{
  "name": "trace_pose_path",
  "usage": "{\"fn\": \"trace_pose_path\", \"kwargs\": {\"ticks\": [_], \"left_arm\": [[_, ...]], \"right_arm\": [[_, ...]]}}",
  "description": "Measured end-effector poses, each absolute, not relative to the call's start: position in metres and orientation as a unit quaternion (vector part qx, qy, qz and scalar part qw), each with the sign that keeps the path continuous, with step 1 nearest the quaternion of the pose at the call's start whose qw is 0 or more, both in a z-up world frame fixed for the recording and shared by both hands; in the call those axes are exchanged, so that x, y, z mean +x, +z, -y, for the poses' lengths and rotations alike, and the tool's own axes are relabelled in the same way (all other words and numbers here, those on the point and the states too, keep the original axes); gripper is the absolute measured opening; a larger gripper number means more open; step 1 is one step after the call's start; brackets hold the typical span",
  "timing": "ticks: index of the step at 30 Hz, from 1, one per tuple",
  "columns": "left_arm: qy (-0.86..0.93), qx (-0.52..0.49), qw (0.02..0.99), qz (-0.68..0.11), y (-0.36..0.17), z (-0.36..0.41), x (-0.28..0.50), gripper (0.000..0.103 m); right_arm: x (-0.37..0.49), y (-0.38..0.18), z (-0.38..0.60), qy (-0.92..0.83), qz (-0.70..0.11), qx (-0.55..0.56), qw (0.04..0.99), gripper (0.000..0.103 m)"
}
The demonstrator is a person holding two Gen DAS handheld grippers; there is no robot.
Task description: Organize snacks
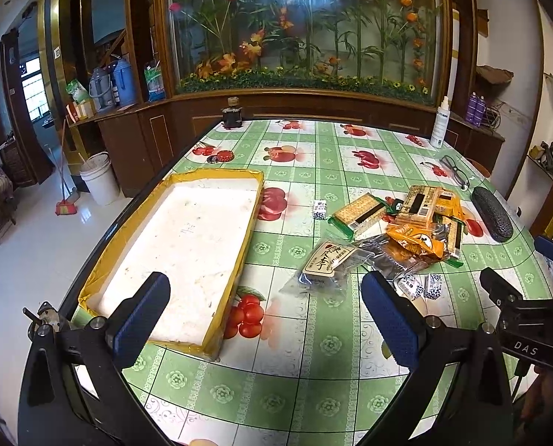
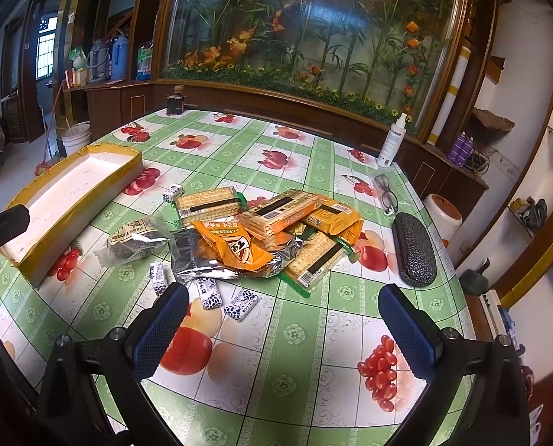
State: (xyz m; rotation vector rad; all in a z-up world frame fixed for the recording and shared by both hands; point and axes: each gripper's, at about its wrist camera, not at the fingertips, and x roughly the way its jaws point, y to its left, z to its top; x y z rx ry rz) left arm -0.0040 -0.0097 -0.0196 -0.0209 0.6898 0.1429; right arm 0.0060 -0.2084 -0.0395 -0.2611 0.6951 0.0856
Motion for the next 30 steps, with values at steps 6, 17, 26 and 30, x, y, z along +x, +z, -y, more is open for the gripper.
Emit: {"fn": "trace_pose_path", "kwargs": {"ticks": [6, 17, 26, 30], "left_arm": [[0.059, -0.008, 0.936, -0.346, -0.024, 0.013, 0.002, 0.103], [-0.022, -0.001, 0.922, -0.386, -0.052, 0.018, 0.034, 0.103], [-0.060, 0.042, 0.900, -0.430, -0.087, 0.045, 0.077, 0.103], [-0.068, 0.072, 0.888, -0.448, -0.100, 0.053, 0.093, 0.103]], "right_arm": [[0.010, -0.045, 0.210, 0.044, -0.343, -0.125, 0.930, 0.103], [0.027, -0.072, 0.241, 0.195, -0.381, -0.017, 0.904, 0.102], [0.049, -0.107, 0.263, 0.218, -0.432, 0.023, 0.875, 0.085], [0.060, -0.117, 0.255, 0.235, -0.444, 0.023, 0.864, 0.062]]}}
